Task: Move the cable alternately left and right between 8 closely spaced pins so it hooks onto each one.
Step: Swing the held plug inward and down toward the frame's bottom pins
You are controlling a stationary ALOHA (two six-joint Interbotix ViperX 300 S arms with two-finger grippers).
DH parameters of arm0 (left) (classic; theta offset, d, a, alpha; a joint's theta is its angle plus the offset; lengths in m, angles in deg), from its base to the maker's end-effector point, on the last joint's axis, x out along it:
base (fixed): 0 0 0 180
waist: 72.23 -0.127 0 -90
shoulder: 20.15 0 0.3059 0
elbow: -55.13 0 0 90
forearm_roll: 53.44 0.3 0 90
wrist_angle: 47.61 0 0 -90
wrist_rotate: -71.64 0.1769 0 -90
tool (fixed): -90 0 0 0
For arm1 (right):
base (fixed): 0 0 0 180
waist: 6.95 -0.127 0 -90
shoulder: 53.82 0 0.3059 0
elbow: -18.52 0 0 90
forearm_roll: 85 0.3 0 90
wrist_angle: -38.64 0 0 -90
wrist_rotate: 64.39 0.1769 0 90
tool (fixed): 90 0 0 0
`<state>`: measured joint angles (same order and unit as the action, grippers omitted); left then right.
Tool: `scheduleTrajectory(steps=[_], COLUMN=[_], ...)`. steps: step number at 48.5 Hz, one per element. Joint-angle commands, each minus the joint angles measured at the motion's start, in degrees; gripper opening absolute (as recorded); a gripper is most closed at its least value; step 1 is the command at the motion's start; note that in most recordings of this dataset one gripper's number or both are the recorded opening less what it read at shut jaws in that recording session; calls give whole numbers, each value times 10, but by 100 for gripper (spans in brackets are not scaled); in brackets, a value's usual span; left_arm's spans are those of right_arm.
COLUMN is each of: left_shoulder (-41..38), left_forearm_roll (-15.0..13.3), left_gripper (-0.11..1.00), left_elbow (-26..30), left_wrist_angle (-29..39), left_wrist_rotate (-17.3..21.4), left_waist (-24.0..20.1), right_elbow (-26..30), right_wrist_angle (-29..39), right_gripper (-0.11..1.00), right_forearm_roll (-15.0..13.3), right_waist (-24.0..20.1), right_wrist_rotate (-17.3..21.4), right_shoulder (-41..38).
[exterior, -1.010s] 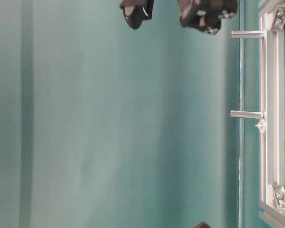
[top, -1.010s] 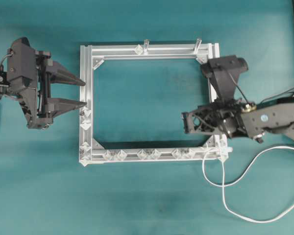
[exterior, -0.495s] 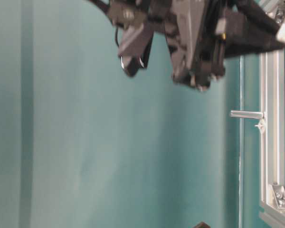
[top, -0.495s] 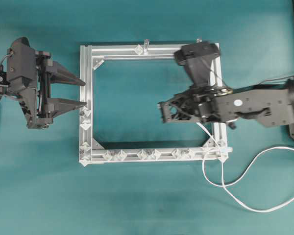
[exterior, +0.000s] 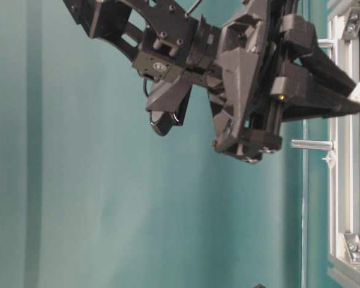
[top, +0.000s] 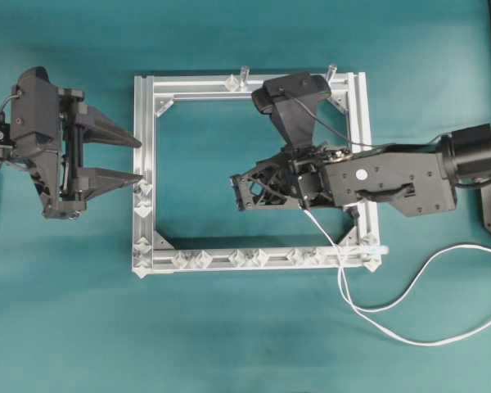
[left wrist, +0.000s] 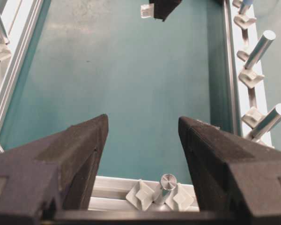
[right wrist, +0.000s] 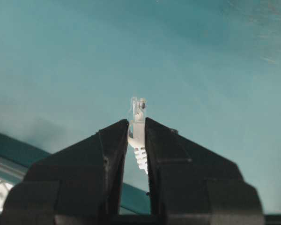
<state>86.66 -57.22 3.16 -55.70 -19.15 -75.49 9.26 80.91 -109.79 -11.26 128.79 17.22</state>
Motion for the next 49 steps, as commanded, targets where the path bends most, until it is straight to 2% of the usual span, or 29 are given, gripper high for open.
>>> scheduleTrajectory(steps=[1, 15, 33, 49], left_shoulder=[5, 5, 4, 4], left_forearm_roll=[1, 1, 2, 2], left_gripper=[63, 63, 63, 63], left_elbow=[4, 1, -3, -2], left_wrist_angle=[-3, -3, -3, -3], left_wrist_rotate=[-5, -5, -5, -6], left_waist=[3, 4, 4, 4], right_elbow=[12, 22, 33, 33], right_wrist_angle=[-2, -2, 4, 20], right_gripper=[14, 14, 14, 14], right_forearm_roll=[1, 9, 39, 40], right_waist=[1, -22, -59, -100], right_wrist_rotate=[-2, 3, 11, 71], right_shoulder=[9, 7, -1, -1])
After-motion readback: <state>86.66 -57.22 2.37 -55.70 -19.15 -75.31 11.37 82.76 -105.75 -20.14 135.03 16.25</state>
